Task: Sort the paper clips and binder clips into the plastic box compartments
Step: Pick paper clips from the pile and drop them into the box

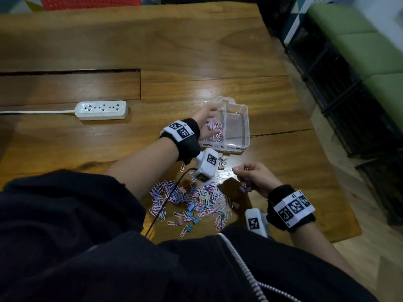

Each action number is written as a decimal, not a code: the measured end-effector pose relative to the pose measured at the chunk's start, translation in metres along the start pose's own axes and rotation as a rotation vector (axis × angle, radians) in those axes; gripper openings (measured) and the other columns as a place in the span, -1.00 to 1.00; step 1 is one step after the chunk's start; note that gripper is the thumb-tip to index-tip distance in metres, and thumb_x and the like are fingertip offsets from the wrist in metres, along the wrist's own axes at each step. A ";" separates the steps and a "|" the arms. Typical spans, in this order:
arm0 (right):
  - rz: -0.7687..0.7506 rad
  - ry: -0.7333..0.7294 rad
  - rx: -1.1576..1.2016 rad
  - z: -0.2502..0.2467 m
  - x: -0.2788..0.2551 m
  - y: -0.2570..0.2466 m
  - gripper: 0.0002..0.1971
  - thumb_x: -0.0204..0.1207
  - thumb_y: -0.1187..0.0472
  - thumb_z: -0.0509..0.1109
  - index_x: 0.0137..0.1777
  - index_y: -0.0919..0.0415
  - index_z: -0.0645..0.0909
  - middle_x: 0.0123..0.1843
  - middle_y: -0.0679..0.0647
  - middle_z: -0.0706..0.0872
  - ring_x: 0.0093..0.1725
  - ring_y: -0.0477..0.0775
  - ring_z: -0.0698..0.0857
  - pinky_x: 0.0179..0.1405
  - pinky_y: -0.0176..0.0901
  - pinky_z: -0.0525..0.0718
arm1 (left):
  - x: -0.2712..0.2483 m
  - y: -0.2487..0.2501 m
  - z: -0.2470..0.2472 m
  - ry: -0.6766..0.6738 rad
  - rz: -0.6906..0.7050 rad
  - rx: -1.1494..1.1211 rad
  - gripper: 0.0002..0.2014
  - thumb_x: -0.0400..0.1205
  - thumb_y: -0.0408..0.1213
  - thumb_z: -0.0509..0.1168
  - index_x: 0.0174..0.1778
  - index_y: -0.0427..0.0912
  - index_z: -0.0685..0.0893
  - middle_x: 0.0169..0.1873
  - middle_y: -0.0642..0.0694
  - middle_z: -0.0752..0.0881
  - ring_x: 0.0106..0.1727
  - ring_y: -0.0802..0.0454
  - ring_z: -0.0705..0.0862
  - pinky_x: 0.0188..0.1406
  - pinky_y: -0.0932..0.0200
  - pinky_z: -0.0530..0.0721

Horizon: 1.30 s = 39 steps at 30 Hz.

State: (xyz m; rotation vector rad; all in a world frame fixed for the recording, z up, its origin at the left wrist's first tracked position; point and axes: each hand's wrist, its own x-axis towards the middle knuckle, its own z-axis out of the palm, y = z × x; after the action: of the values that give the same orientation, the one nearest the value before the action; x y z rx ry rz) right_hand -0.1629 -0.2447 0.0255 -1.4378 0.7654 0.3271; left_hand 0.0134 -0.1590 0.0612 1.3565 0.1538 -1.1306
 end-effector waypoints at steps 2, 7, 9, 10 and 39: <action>-0.036 0.009 -0.038 -0.002 0.004 -0.016 -0.84 0.50 0.34 0.30 -0.31 0.24 0.49 -0.40 0.08 0.52 -0.59 -0.13 0.48 -0.66 -0.40 0.50 | 0.004 0.001 0.000 -0.067 0.007 -0.006 -0.49 0.64 -0.11 0.15 0.49 -0.19 0.24 0.50 -0.30 0.25 0.46 -0.26 0.34 0.49 -0.20 0.34; -0.105 0.064 -0.070 0.001 0.032 -0.058 -0.93 0.53 0.36 0.25 -0.18 0.28 0.51 -0.26 0.12 0.58 -0.41 -0.03 0.57 -0.44 -0.32 0.65 | 0.004 -0.008 -0.012 -0.101 0.058 0.028 -0.58 0.65 -0.10 0.11 0.40 -0.16 0.36 0.02 -0.09 0.43 0.06 0.00 0.45 0.32 -0.04 0.42; -0.122 0.086 -0.039 0.006 0.048 -0.072 -0.90 0.56 0.34 0.22 -0.17 0.30 0.52 -0.24 0.12 0.56 -0.35 -0.01 0.59 -0.29 -0.24 0.69 | 0.003 -0.011 -0.023 -0.025 0.117 0.093 -0.67 0.65 -0.24 0.13 0.33 -0.19 0.44 0.02 -0.11 0.48 0.02 0.01 0.48 0.11 0.09 0.55; -0.132 0.096 -0.014 0.010 0.055 -0.078 -0.88 0.58 0.34 0.19 -0.14 0.33 0.52 -0.22 0.12 0.54 -0.32 -0.02 0.58 -0.23 -0.21 0.68 | 0.001 -0.013 -0.029 0.038 0.166 0.200 -0.78 0.65 -0.31 0.14 0.19 -0.20 0.52 -0.05 -0.09 0.53 -0.09 0.05 0.52 -0.07 0.17 0.59; -0.184 0.287 -0.776 0.032 0.037 0.026 -0.77 0.54 0.20 0.28 0.17 0.13 0.61 0.11 0.08 0.41 0.09 0.00 0.37 0.11 -0.20 0.45 | -0.025 -0.098 -0.068 0.133 -0.002 0.711 -0.75 0.67 -0.48 0.03 -0.23 -0.30 0.57 -0.39 -0.17 0.55 -0.51 0.03 0.43 -0.64 0.29 0.42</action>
State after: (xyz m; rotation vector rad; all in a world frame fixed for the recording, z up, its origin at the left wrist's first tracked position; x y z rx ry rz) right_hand -0.1435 -0.2189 -0.0195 -2.3089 0.7600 0.2900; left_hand -0.0339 -0.0710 -0.0089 2.0587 -0.1713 -1.1434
